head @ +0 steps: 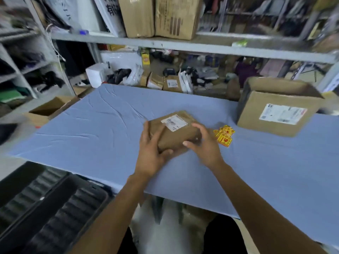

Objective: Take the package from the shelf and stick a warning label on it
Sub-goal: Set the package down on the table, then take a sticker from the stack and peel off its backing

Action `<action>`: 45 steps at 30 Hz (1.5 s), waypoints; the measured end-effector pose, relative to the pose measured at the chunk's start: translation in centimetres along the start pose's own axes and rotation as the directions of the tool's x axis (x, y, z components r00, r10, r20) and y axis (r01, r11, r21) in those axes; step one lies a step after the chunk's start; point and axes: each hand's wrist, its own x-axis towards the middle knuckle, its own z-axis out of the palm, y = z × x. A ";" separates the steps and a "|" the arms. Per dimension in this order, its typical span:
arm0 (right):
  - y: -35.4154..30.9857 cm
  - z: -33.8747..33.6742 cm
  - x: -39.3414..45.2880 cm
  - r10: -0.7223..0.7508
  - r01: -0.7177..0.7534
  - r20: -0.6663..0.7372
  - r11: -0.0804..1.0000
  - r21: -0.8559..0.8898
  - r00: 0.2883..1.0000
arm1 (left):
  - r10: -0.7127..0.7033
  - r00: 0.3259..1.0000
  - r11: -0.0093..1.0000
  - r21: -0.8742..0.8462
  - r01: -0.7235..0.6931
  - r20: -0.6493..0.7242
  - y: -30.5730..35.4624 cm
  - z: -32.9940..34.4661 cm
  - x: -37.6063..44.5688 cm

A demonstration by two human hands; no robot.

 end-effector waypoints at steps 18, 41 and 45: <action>7.1 -4.5 -0.8 0.064 -0.122 -0.298 0.977 -0.177 0.952 | 0.326 0.945 0.936 0.151 -0.320 -0.022 1.0 7.8 0.7; 14.9 -10.5 5.7 0.041 -0.004 0.101 0.940 -0.342 0.994 | 0.165 0.941 0.985 -0.002 -0.172 0.294 5.6 18.4 11.5; 14.6 -10.6 5.3 -0.013 0.048 0.130 0.962 -0.268 0.991 | 0.189 0.944 0.981 -0.008 -0.194 0.271 5.7 18.3 10.8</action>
